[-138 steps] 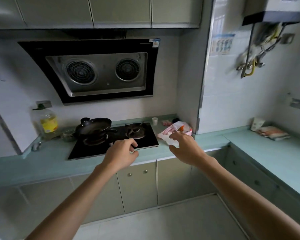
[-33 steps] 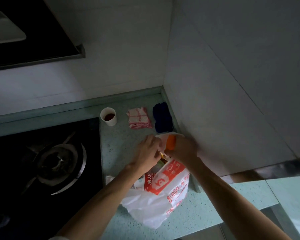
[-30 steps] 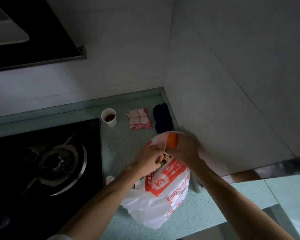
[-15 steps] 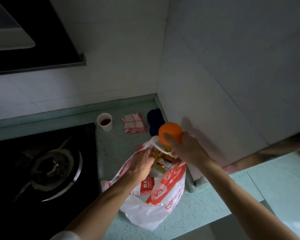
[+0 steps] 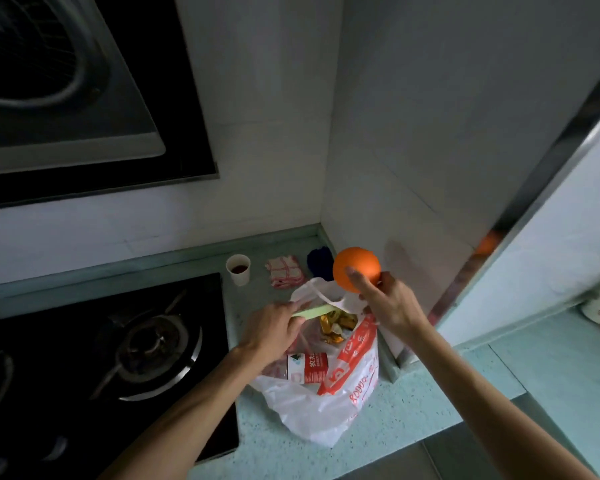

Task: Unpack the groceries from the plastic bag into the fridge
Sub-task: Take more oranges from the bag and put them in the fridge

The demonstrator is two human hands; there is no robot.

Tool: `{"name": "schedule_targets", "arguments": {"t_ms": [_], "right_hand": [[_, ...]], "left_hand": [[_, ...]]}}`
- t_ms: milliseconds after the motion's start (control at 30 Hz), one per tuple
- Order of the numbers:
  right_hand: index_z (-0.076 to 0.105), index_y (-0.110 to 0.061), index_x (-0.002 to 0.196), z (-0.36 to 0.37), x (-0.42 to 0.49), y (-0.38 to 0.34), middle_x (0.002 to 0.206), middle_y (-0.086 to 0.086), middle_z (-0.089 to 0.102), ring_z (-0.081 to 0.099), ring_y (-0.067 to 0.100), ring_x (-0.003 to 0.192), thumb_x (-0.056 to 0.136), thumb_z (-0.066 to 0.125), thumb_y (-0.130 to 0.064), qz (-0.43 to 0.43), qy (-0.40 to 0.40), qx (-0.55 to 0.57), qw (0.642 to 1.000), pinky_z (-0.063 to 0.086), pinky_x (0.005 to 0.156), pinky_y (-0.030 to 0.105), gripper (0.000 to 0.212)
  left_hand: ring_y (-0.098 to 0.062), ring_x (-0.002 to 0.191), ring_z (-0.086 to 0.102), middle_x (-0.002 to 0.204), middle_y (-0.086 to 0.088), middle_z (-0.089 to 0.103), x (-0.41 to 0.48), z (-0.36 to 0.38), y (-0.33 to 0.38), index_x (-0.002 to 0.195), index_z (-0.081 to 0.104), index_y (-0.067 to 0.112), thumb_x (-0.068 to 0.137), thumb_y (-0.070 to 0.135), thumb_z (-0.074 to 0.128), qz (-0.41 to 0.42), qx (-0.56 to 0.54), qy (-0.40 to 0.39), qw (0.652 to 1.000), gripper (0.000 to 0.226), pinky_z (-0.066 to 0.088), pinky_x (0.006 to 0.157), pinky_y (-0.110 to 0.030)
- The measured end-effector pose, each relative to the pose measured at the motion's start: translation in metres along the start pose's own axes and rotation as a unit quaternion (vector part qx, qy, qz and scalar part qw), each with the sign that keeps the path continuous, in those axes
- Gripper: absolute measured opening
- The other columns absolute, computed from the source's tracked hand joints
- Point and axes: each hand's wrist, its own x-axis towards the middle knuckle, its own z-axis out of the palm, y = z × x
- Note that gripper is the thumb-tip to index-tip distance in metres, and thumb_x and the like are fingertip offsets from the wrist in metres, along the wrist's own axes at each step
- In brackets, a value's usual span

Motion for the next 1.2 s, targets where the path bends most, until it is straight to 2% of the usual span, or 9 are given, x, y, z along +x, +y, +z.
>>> {"name": "schedule_targets", "arguments": {"t_ms": [67,133,333,500,667,833,967,1067,1200], "right_hand": [[0.052,-0.011,0.112,-0.001,-0.024,-0.001,0.089,0.012,0.069,0.07,0.024,0.071,0.062,0.039,-0.086,0.001,0.0,0.018,1.0,0.059,0.074,0.043,0.091],[0.049,-0.013,0.118,0.001,-0.047,0.002,0.094,0.011,0.069,0.072,0.023,0.073,0.066,0.045,-0.084,0.004,0.003,0.038,0.999,0.06,0.075,0.046,0.087],[0.039,-0.022,0.121,0.006,-0.112,0.006,0.114,0.01,0.06,0.071,0.025,0.084,0.067,0.07,-0.059,0.008,-0.005,0.12,0.993,0.062,0.072,0.045,0.072],[0.04,-0.012,0.132,0.0,-0.161,0.009,0.106,0.01,0.064,0.073,0.023,0.079,0.077,0.075,-0.042,0.004,-0.042,0.136,0.99,0.062,0.071,0.041,0.071],[0.042,-0.016,0.126,-0.009,-0.223,0.019,0.106,0.007,0.063,0.073,0.025,0.079,0.078,0.076,-0.041,-0.036,-0.068,0.143,0.987,0.062,0.073,0.042,0.064],[0.041,-0.016,0.131,-0.018,-0.289,0.042,0.107,0.007,0.062,0.073,0.024,0.077,0.079,0.075,-0.038,-0.079,-0.102,0.147,0.981,0.061,0.073,0.044,0.066],[0.037,-0.013,0.137,-0.019,-0.354,0.061,0.113,0.01,0.06,0.072,0.026,0.08,0.083,0.072,-0.036,-0.093,-0.155,0.148,0.972,0.06,0.075,0.045,0.068],[0.039,-0.012,0.132,-0.014,-0.408,0.063,0.108,0.007,0.06,0.072,0.026,0.08,0.084,0.071,-0.034,-0.115,-0.198,0.148,0.962,0.059,0.075,0.047,0.061],[0.043,-0.014,0.125,0.002,-0.469,0.049,0.107,0.006,0.06,0.072,0.027,0.08,0.083,0.073,-0.035,-0.154,-0.253,0.146,0.944,0.058,0.071,0.046,0.056]], "left_hand": [[-0.001,0.054,0.051,0.078,0.009,0.062,-0.023,-0.014,0.001,0.109,0.066,0.019,0.098,0.034,0.054,-0.03,-0.035,0.024,0.999,0.023,0.033,0.043,-0.011],[-0.004,0.053,0.048,0.076,0.008,0.061,-0.046,-0.026,0.005,0.097,0.066,0.016,0.097,0.033,0.055,-0.06,-0.053,0.052,0.995,0.019,0.027,0.041,-0.015],[-0.01,0.053,0.052,0.06,0.008,0.055,-0.109,-0.053,0.02,0.075,0.053,0.021,0.094,0.035,0.059,-0.097,-0.196,0.094,0.971,0.025,0.035,0.049,-0.026],[-0.008,0.052,0.046,0.056,0.009,0.05,-0.165,-0.078,0.052,0.064,0.048,0.023,0.093,0.029,0.06,-0.135,-0.299,0.123,0.937,0.032,0.036,0.052,-0.027],[-0.01,0.07,0.057,0.08,0.001,0.061,-0.237,-0.085,0.081,0.064,0.058,0.009,0.082,0.032,0.063,-0.135,-0.294,0.165,0.932,0.03,0.041,0.065,-0.024],[0.002,0.103,0.065,0.099,0.013,0.076,-0.324,-0.088,0.129,0.069,0.073,0.023,0.072,0.022,0.06,-0.143,-0.393,0.192,0.888,0.013,0.046,0.085,-0.011],[-0.015,0.094,0.071,0.087,-0.004,0.077,-0.406,-0.085,0.173,0.063,0.07,0.021,0.08,0.029,0.063,-0.177,-0.45,0.265,0.834,0.02,0.05,0.082,-0.019],[-0.016,0.081,0.066,0.079,-0.009,0.07,-0.467,-0.083,0.195,0.074,0.068,0.013,0.083,0.05,0.062,-0.216,-0.408,0.293,0.837,0.039,0.05,0.082,-0.038],[-0.008,0.07,0.059,0.074,-0.008,0.065,-0.547,-0.094,0.221,0.078,0.066,0.018,0.093,0.039,0.063,-0.238,-0.375,0.356,0.822,0.026,0.048,0.069,-0.027]]}}
